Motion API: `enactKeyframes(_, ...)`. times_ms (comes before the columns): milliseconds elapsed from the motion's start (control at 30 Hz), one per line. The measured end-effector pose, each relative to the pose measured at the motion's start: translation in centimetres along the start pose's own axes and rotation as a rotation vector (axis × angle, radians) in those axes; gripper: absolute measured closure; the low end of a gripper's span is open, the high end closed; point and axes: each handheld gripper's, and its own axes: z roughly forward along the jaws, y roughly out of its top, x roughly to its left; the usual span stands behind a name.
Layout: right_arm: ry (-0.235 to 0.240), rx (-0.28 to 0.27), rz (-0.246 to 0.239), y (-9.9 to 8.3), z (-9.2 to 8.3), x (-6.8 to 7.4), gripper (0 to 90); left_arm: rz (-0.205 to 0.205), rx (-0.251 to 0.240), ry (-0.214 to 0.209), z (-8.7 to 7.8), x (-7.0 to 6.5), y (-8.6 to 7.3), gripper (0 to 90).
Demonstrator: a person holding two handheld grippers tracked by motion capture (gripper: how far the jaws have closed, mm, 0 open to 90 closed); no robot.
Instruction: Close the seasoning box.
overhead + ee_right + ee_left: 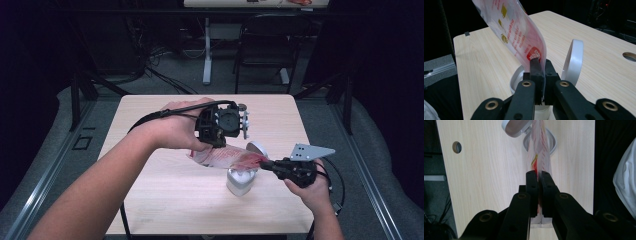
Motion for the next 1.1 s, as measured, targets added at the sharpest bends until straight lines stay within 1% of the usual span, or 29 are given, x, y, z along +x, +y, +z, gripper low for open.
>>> enactKeyframes(100, 0.004, 0.004, -0.001, -0.02, 0.14, -0.02, 89.5, -0.004, -0.005, 0.003, 0.03, 0.08, -0.08, 87.1)
enactKeyframes(133, 0.006, 0.007, 0.0, -0.03, 0.19, -0.01, 89.6, -0.002, 0.0, 0.007, 0.0, 0.1, -0.07, 87.1)
enactKeyframes(167, 0.011, 0.008, 0.001, -0.05, 0.26, -0.01, 89.5, -0.002, -0.002, 0.003, 0.02, 0.13, -0.08, 87.1)
enactKeyframes(300, 0.01, 0.017, -0.001, -0.11, 0.41, -0.03, 89.5, 0.0, -0.004, 0.009, 0.14, 0.08, -0.03, 87.1)
enactKeyframes(367, 0.009, 0.017, 0.0, -0.12, 0.39, -0.05, 89.5, 0.001, -0.005, 0.003, 0.11, 0.1, -0.01, 87.1)
enactKeyframes(1100, 0.014, 0.02, -0.001, -0.16, 0.71, 0.04, 89.5, 0.003, 0.002, 0.01, -0.11, 0.04, 0.06, 87.1)
